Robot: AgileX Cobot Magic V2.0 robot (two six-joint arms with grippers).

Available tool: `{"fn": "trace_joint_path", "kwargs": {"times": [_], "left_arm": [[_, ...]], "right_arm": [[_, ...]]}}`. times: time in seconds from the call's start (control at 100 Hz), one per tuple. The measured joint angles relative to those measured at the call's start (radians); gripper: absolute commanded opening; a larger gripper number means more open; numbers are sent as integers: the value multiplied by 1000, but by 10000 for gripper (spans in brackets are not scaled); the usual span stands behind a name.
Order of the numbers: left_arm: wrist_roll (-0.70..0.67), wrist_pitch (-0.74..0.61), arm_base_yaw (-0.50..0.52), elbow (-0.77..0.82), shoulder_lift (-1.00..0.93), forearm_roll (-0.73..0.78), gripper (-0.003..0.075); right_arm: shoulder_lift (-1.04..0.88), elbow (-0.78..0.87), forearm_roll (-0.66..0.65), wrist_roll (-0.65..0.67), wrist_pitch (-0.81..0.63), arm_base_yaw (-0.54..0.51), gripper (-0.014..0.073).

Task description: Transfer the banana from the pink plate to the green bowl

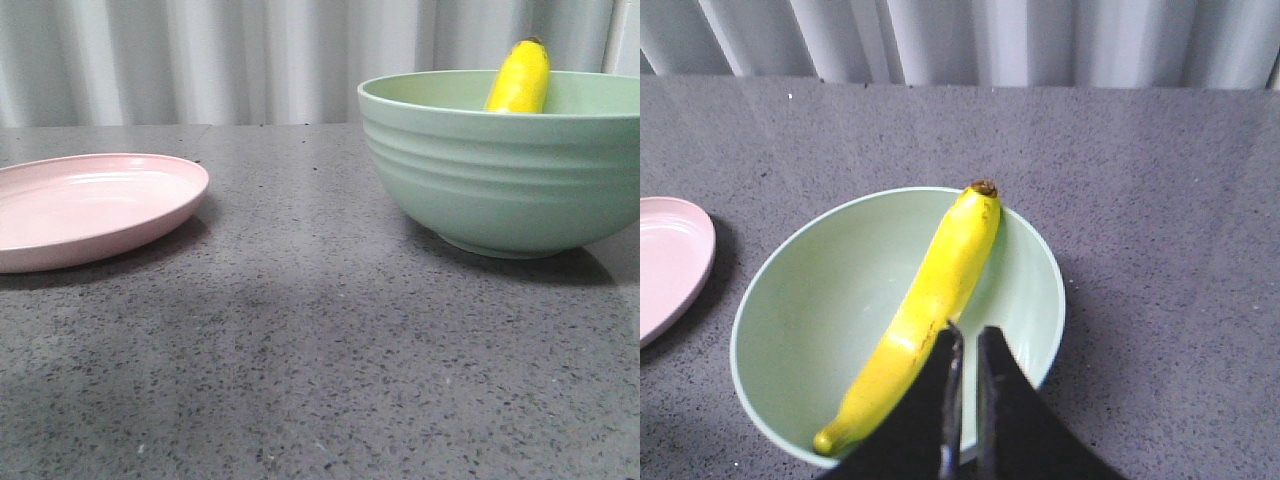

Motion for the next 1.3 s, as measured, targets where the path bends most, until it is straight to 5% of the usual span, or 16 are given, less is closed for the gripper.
{"fn": "trace_joint_path", "kwargs": {"times": [0.71,1.3], "left_arm": [[-31,-102,0,473,-696,35,-19],[-31,-104,0,532,-748,33,-19]], "right_arm": [[-572,474,-86,-4,-118,0,-72],[-597,486,-83,-4,-67,0,-72]]}}
